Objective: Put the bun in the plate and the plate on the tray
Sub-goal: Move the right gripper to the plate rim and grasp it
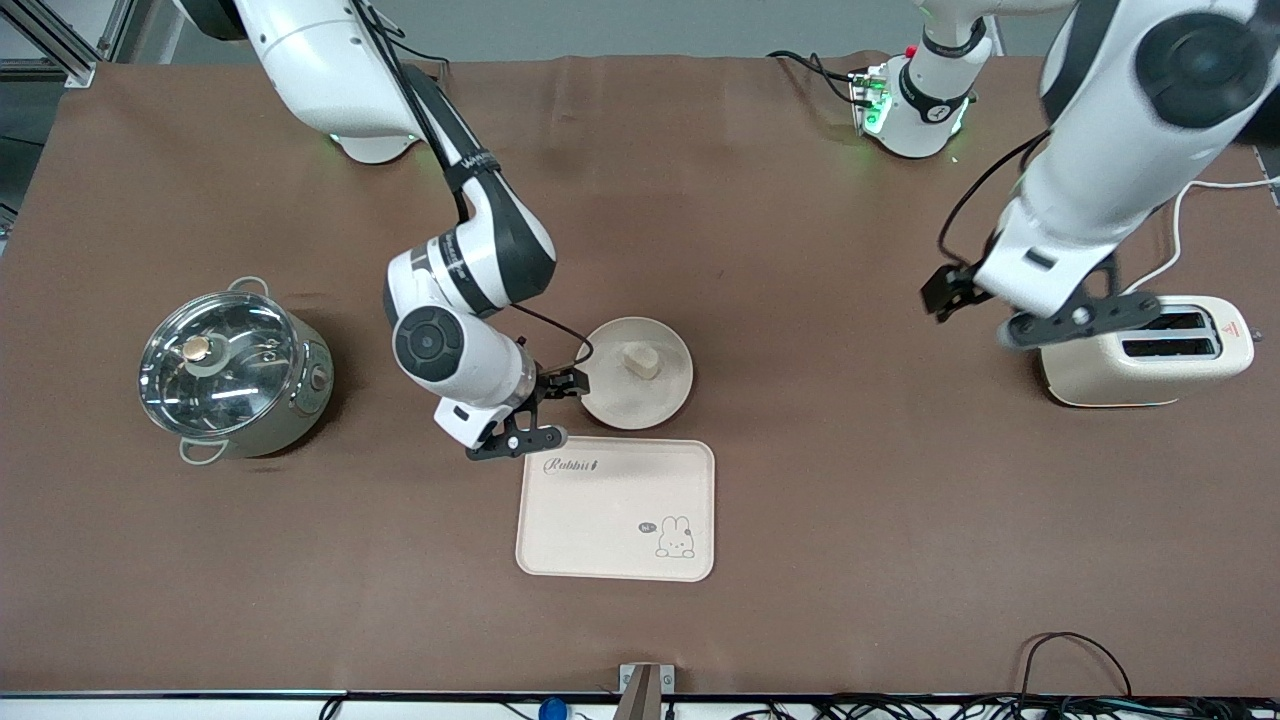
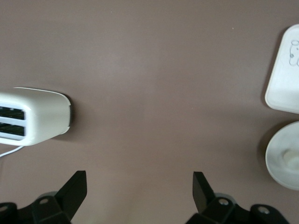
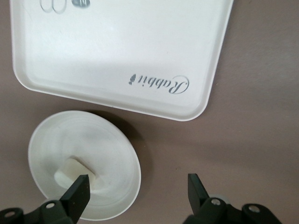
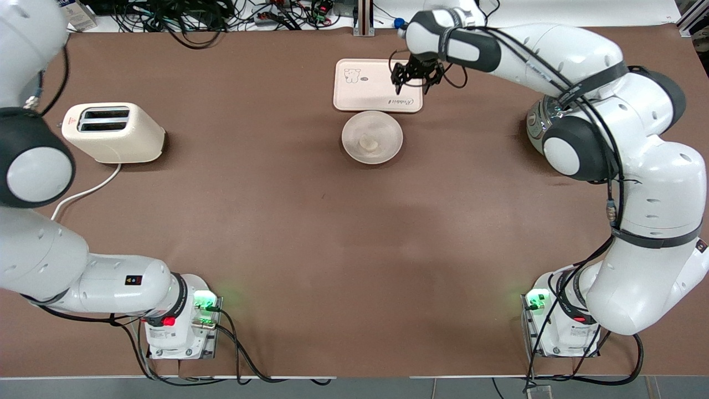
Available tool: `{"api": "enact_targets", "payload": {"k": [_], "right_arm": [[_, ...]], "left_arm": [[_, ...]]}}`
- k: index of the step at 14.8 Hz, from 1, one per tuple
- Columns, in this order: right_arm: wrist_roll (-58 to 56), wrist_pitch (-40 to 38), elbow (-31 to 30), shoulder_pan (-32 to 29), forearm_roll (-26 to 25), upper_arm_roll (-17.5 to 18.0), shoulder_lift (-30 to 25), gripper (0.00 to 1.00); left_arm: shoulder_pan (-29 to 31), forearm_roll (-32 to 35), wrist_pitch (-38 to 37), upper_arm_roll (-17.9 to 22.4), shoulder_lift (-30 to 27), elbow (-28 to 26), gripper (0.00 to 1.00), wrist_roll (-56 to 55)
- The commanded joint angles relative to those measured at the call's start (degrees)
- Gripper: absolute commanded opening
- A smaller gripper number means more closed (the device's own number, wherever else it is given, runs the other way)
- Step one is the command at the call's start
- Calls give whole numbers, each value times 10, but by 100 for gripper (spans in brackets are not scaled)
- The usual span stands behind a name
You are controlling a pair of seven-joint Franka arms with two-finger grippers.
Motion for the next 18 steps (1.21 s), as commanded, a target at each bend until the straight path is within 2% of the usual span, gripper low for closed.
{"api": "enact_targets", "payload": {"k": [1, 2, 4, 7, 11, 13, 16, 18], "right_arm": [[-42, 7, -22, -6, 14, 18, -2, 87], [-63, 8, -24, -6, 14, 22, 6, 80], [-99, 8, -24, -4, 41, 23, 19, 77], [-162, 14, -26, -6, 85, 23, 40, 73], [-194, 18, -25, -6, 98, 23, 58, 69], [-208, 18, -25, -9, 102, 23, 59, 66], [-214, 18, -24, -15, 115, 23, 67, 61], [-214, 18, -24, -15, 116, 23, 70, 57]], "left_arm": [[27, -16, -3, 0, -36, -19, 100, 67], [33, -16, -3, 1, -38, -18, 100, 77], [40, -18, 0, 3, -32, -16, 100, 98], [52, -26, 1, 15, -31, 8, 100, 186], [28, -60, 40, 91, -38, 0, 100, 246], [10, -63, 51, 112, -46, -3, 100, 247], [16, -64, 50, 112, -35, 4, 100, 250], [13, -64, 49, 112, -17, 37, 100, 242]]}}
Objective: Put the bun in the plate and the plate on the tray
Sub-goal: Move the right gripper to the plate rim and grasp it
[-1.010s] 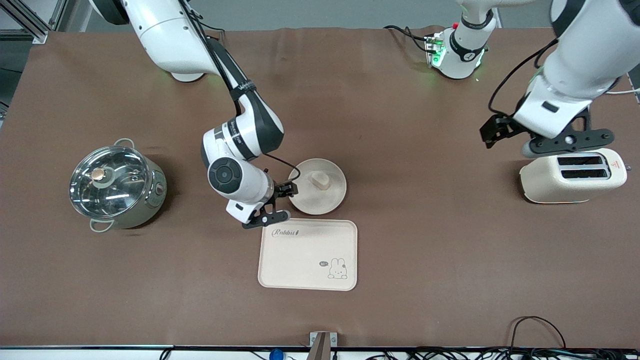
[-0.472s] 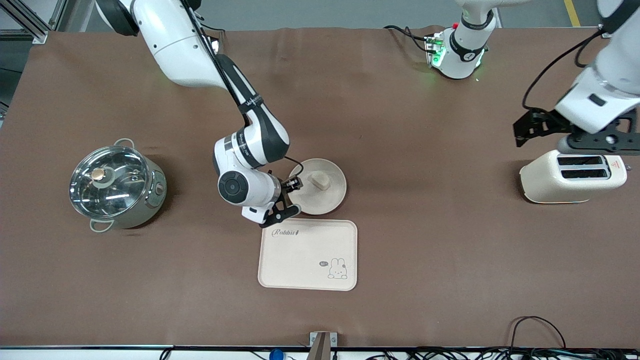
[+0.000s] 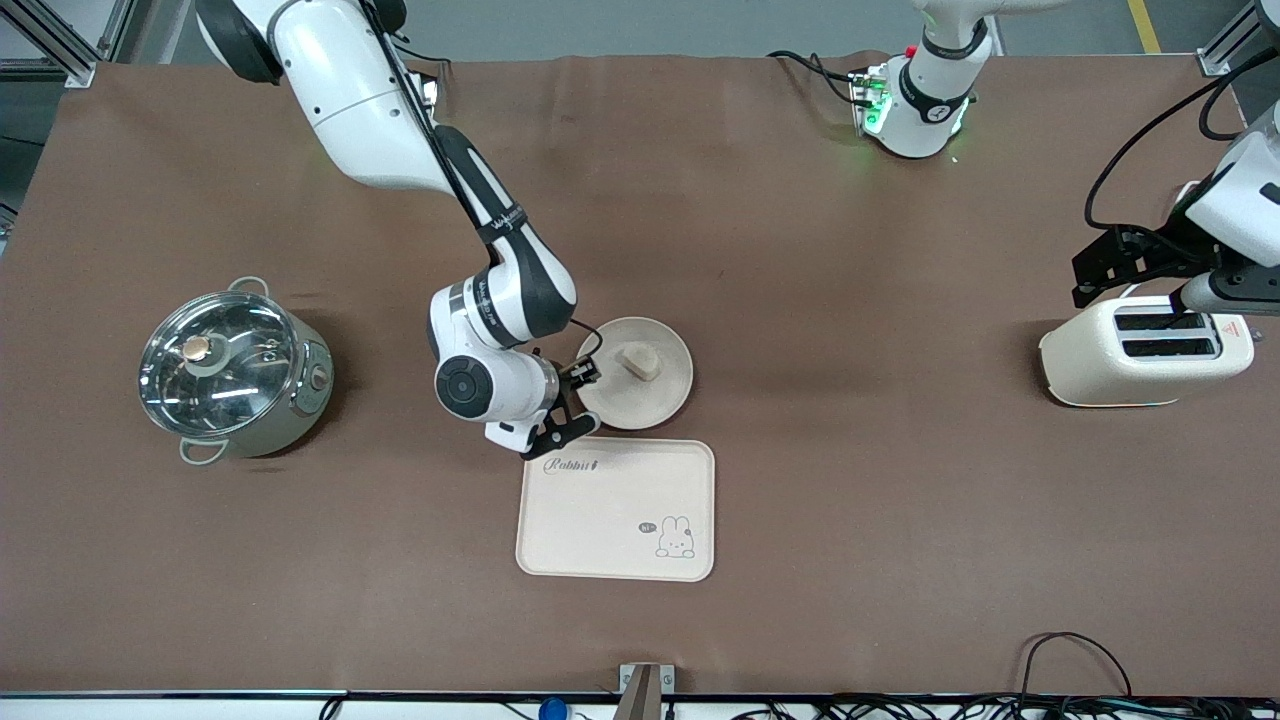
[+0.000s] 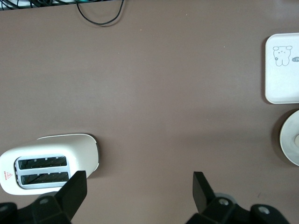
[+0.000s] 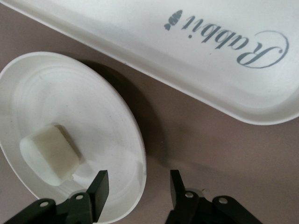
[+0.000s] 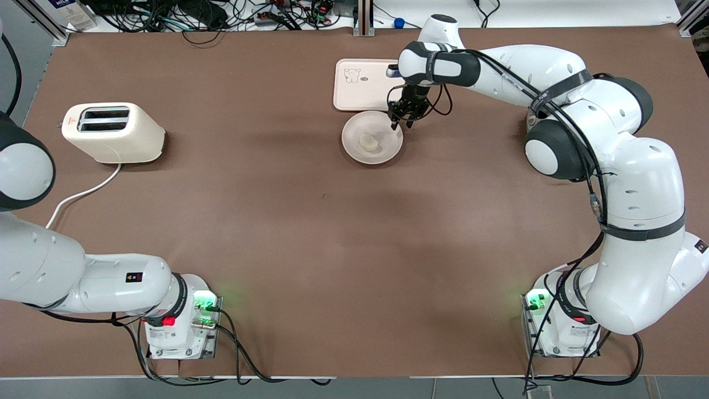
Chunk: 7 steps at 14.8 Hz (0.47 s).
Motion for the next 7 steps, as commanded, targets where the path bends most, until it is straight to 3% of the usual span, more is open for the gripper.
{"api": "enact_targets", "payload": {"k": [1, 7], "right_arm": [[-13, 3, -4, -7, 16, 5, 2, 56], [-13, 3, -4, -4, 34, 5, 9, 47]], "left_arm": [[-8, -8, 1, 5, 13, 32, 100, 0], [-1, -15, -17, 7, 14, 34, 100, 7]]}}
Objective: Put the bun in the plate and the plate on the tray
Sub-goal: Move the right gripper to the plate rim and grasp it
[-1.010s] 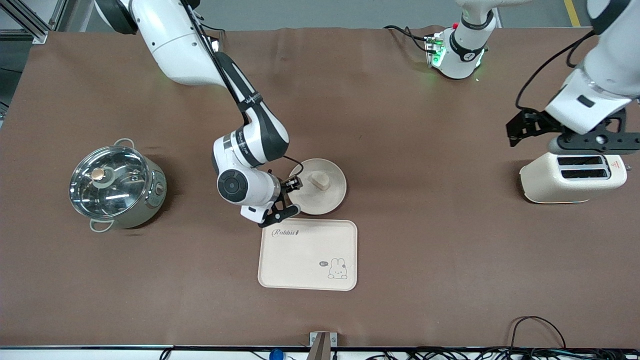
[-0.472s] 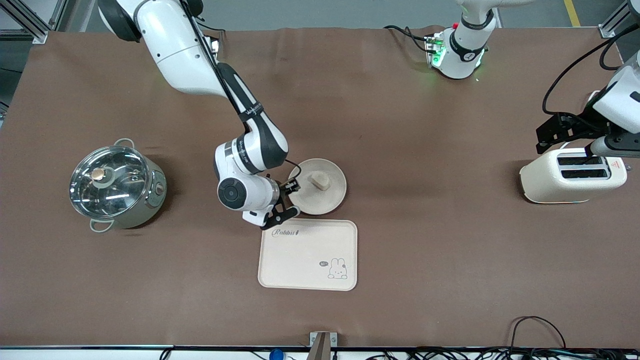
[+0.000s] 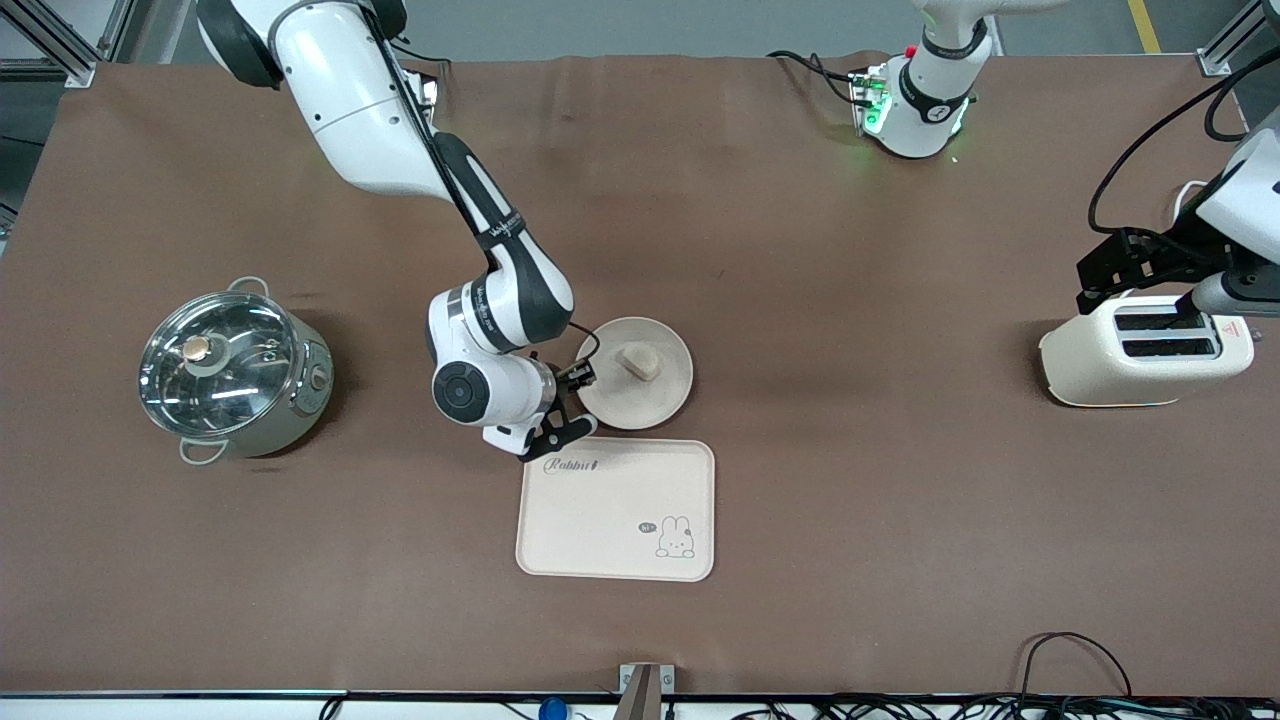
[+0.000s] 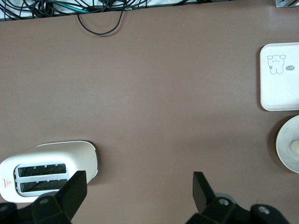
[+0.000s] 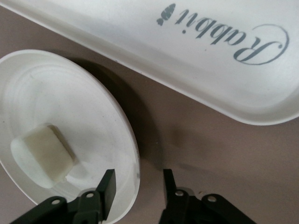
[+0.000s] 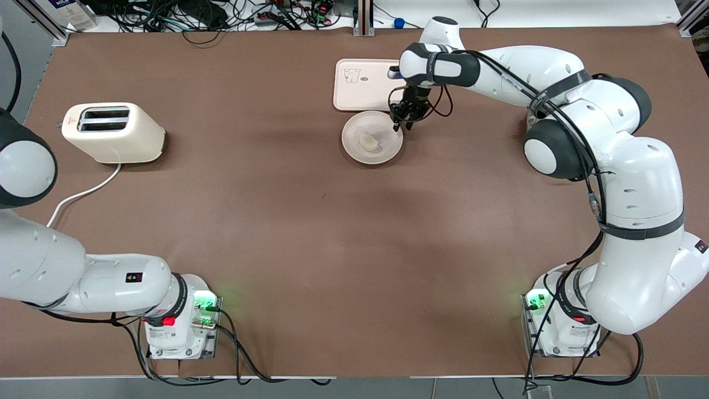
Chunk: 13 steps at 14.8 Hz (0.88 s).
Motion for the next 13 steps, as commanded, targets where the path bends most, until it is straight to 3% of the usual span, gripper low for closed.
{"api": "enact_targets", "payload": {"k": [1, 4, 8, 13], "right_arm": [[-13, 3, -4, -2, 37, 5, 6, 45], [-17, 3, -4, -2, 40, 5, 14, 43], [-15, 3, -2, -4, 40, 5, 14, 30], [-14, 2, -2, -2, 47, 5, 13, 4]], "left_arm": [[2, -12, -28, 8, 8, 17, 100, 7], [3, -12, -32, 10, 8, 15, 100, 5], [5, -12, -32, 11, 8, 14, 100, 9], [11, -13, -32, 10, 9, 13, 100, 9]]}}
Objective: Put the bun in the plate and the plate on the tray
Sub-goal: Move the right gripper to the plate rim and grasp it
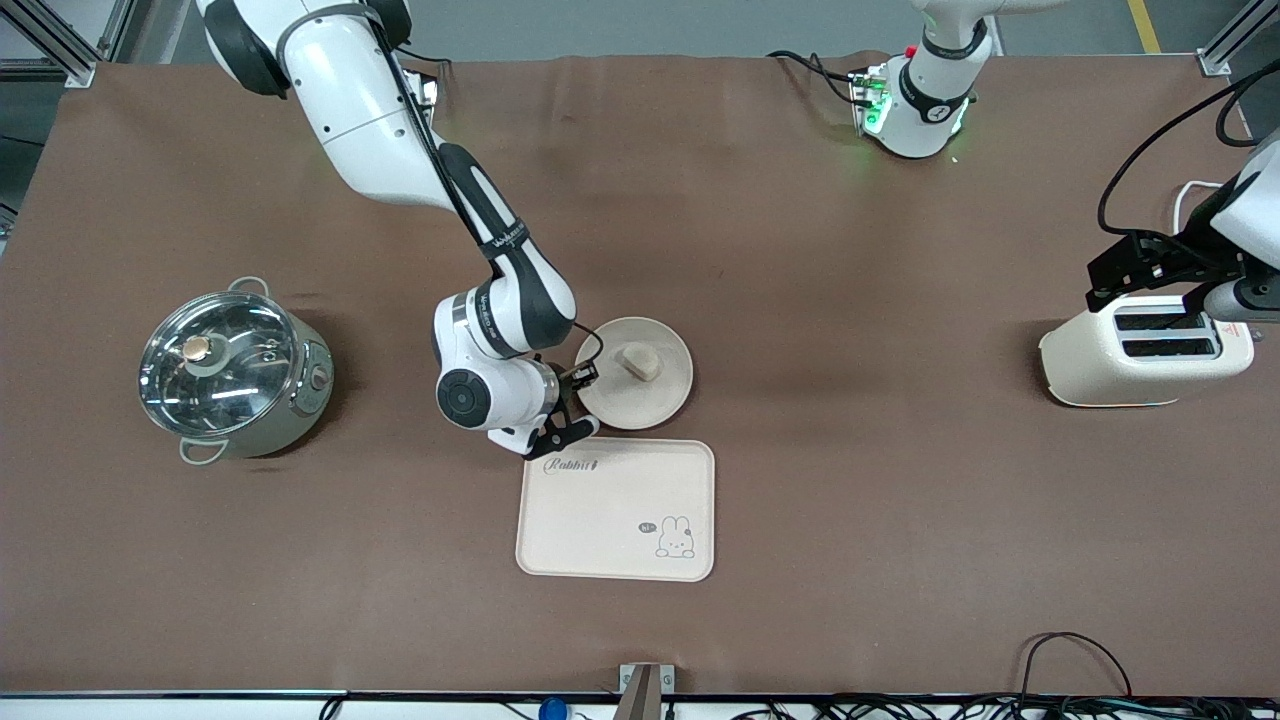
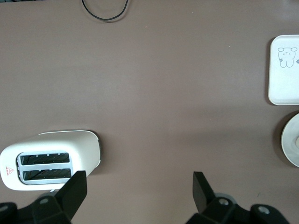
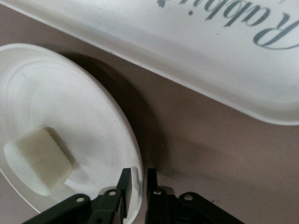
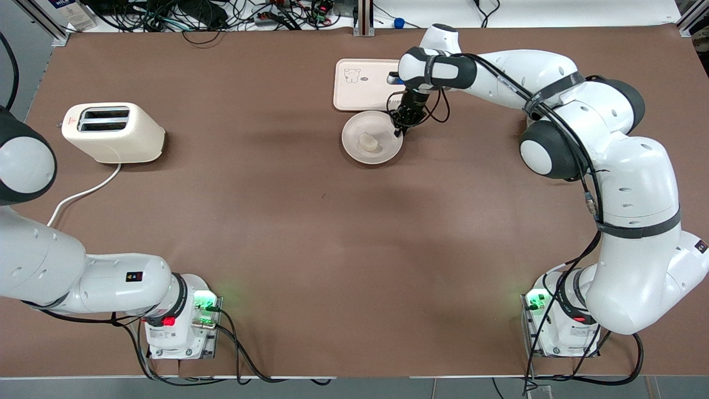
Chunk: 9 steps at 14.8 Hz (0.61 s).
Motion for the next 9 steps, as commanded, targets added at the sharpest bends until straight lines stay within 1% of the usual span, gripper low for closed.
{"api": "enact_targets", "payload": {"k": [1, 4, 6, 9], "right_arm": [[-11, -2, -2, -3, 21, 3, -3, 2], [-10, -14, -2, -7, 26, 4, -7, 0], [-11, -35, -2, -14, 65, 3, -11, 0], [-4, -69, 9, -33, 101, 4, -25, 0]], "left_arm": [[3, -10, -11, 2, 5, 13, 100, 9], [2, -10, -11, 2, 4, 13, 100, 9], [2, -10, -11, 2, 5, 13, 100, 9], [1, -10, -11, 2, 4, 11, 100, 8]]}}
